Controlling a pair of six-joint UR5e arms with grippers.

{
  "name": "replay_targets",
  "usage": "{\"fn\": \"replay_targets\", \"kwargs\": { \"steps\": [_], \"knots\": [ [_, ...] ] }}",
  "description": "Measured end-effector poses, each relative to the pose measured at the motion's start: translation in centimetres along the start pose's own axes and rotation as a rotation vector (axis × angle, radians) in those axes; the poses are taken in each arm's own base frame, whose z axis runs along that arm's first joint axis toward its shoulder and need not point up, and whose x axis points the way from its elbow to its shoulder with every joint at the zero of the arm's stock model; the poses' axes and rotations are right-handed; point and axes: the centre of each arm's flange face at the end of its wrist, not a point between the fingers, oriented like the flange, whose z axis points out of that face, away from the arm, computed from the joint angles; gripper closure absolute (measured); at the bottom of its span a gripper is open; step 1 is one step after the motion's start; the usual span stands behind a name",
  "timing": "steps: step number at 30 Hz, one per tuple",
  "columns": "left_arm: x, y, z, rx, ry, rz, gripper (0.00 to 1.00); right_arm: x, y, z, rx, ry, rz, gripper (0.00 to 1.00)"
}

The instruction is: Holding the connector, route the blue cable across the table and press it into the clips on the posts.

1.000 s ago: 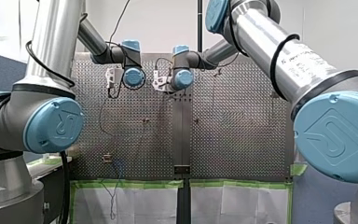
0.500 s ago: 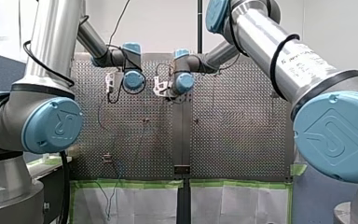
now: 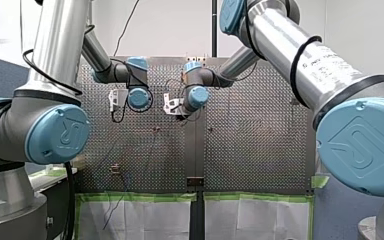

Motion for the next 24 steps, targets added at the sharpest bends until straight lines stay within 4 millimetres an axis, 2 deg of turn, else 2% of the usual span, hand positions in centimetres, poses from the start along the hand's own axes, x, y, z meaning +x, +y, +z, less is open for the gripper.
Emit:
{"fn": "replay_targets", "kwargs": {
  "steps": [7,14,24],
  "knots": [
    [2.8,0.5,-1.1,0.004,0.018,-0.026,0.98,-1.4,-0.9,-0.5,0.019,-0.027,-0.016,1.0],
    [7.5,0.4,-2.9,0.039,0.07,-0.015,0.98,-2.5,-1.6,-0.9,0.041,-0.05,-0.022,1.0],
    [10.9,1.5,-5.9,0.073,0.13,-0.01,0.98,-4.2,-1.2,-1.3,0.041,-0.086,-0.022,1.0]
  ]
}}
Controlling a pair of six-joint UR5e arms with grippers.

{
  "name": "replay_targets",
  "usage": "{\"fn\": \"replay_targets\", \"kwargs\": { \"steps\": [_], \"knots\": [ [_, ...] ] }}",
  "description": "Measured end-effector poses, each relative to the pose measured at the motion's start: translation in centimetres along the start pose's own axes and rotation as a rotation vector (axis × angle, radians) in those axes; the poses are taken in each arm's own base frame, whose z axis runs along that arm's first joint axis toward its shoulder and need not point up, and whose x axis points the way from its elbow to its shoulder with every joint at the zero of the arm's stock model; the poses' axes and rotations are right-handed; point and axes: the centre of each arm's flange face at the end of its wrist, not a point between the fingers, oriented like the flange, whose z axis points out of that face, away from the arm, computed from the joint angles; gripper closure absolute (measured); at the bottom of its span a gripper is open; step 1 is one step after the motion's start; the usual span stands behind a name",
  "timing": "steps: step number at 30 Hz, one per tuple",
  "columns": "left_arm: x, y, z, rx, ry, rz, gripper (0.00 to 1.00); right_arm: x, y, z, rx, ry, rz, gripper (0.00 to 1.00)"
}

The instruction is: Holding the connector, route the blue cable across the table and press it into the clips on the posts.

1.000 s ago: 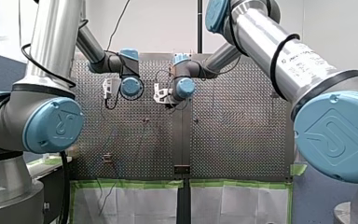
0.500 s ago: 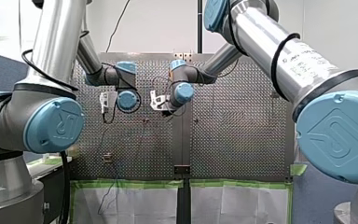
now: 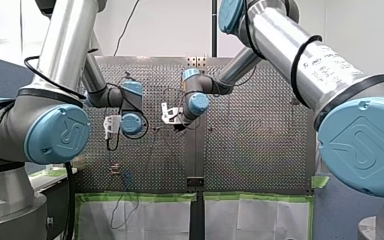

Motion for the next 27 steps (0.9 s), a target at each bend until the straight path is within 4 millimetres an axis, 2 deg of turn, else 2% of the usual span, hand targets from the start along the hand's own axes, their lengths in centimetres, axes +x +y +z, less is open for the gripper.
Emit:
{"fn": "replay_targets", "kwargs": {
  "steps": [10,18,27],
  "knots": [
    [2.3,0.5,-2.4,0.062,0.047,0.0,0.98,-0.1,0.5,0.1,0.008,-0.001,0.015,1.0],
    [2.4,-0.3,-1.1,0.11,0.036,-0.037,0.98,-0.2,0.9,0.3,0.019,-0.001,0.024,1.0],
    [2.7,-0.9,1.1,0.117,0.025,-0.077,0.98,-0.5,2.1,0.7,0.003,-0.001,0.032,1.0]
  ]
}}
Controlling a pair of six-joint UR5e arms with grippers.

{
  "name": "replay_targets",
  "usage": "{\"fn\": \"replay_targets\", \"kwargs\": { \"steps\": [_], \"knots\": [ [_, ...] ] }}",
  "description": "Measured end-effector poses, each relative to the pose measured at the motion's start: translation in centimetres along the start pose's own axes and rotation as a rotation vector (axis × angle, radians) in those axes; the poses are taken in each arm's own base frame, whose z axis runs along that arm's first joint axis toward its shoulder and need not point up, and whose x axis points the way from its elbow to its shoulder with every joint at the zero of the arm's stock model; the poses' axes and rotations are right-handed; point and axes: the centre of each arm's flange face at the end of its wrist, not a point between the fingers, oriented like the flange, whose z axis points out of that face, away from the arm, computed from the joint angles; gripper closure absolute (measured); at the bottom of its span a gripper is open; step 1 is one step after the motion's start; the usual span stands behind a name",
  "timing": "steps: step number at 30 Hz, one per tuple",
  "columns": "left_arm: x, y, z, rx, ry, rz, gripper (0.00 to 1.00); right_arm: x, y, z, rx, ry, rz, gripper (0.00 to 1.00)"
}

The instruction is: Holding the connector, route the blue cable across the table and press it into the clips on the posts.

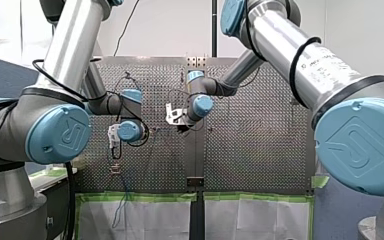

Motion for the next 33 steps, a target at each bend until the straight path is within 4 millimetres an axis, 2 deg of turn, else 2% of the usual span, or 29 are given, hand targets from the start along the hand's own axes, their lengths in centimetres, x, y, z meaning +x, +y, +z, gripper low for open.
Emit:
{"fn": "replay_targets", "kwargs": {
  "steps": [7,20,33],
  "knots": [
    [-0.6,0.6,1.3,-0.006,-0.018,-0.023,0.98,0.1,0.7,0.3,-0.008,0.012,0.01,1.0],
    [0.6,0.8,5.2,0.007,-0.026,-0.041,0.98,0.2,1.7,0.5,-0.016,0.017,0.014,1.0],
    [-2.5,1.7,9.6,-0.002,-0.071,-0.048,0.98,0.7,4.1,1.0,-0.042,0.042,0.02,1.0]
  ]
}}
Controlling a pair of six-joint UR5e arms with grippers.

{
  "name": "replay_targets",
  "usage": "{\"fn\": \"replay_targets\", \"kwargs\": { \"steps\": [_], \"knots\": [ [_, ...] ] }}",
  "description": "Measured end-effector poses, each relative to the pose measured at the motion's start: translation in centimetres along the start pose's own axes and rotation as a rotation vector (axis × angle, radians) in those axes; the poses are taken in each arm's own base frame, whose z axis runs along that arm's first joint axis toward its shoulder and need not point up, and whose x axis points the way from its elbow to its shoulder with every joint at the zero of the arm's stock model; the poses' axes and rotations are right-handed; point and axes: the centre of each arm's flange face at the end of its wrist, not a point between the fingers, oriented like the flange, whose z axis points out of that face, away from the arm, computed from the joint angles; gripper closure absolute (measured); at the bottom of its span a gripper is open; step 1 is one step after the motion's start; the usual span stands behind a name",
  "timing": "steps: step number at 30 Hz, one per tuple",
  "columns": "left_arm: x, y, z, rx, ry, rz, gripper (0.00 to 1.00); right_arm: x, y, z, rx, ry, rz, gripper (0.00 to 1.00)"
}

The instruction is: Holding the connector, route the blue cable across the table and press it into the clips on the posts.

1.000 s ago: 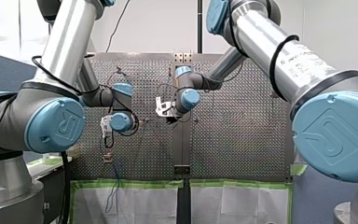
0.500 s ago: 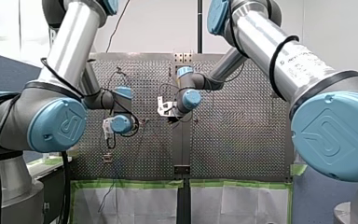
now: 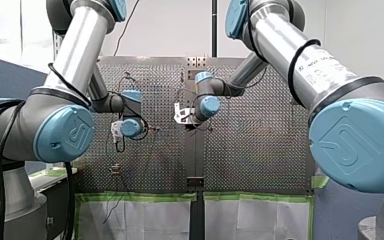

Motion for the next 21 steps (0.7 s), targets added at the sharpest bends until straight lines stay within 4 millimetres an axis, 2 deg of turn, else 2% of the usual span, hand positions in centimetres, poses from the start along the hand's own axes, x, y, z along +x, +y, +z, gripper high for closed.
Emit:
{"fn": "replay_targets", "kwargs": {
  "steps": [2,4,5,6,7,8,10,11,12,13,14,15,18,19,21],
  "knots": [
    [-0.4,0.0,0.4,0.0,-0.005,-0.001,0.98,0.2,0.4,0.1,-0.004,0.004,0.001,1.0],
    [-0.6,0.1,0.7,-0.001,-0.007,0.0,0.88,0.4,0.6,0.2,-0.007,0.008,0.001,1.0],
    [-0.7,0.2,0.8,-0.003,-0.008,0.0,0.88,0.6,0.7,0.2,-0.009,0.011,0.001,1.0],
    [-0.7,0.3,0.9,-0.005,-0.009,0.0,0.82,0.8,0.8,0.3,-0.01,0.014,0.0,1.0],
    [-0.7,0.4,1.0,-0.007,-0.01,0.0,0.71,0.9,0.9,0.3,-0.012,0.016,0.0,1.0],
    [-0.8,0.5,1.0,-0.01,-0.01,0.001,0.71,1.0,1.0,0.3,-0.013,0.019,0.0,1.0],
    [-0.8,0.6,1.1,-0.013,-0.011,0.002,0.52,1.1,1.1,0.4,-0.014,0.021,0.001,1.0],
    [-0.8,0.7,1.1,-0.016,-0.011,0.003,0.52,1.1,1.2,0.4,-0.015,0.021,0.001,1.0],
    [-0.9,0.8,1.2,-0.019,-0.012,0.004,0.35,1.1,1.2,0.4,-0.015,0.021,0.001,1.0],
    [-0.9,0.8,1.2,-0.023,-0.012,0.005,0.22,1.2,1.2,0.4,-0.015,0.022,0.001,1.0],
    [-0.9,0.9,1.2,-0.029,-0.012,0.007,0.22,1.2,1.3,0.4,-0.016,0.022,0.001,1.0],
    [-0.8,1.0,1.2,-0.032,-0.011,0.008,0.16,1.2,1.3,0.4,-0.016,0.022,0.001,1.0],
    [-0.8,1.1,1.1,-0.039,-0.009,0.01,0.16,1.2,1.3,0.4,-0.016,0.021,0.002,1.0],
    [-0.8,1.1,1.1,-0.039,-0.009,0.011,0.0,1.2,1.3,0.4,-0.016,0.021,0.002,1.0],
    [-0.8,1.1,1.1,-0.041,-0.007,0.012,0.0,1.2,1.3,0.4,-0.015,0.02,0.003,1.0]
  ]
}}
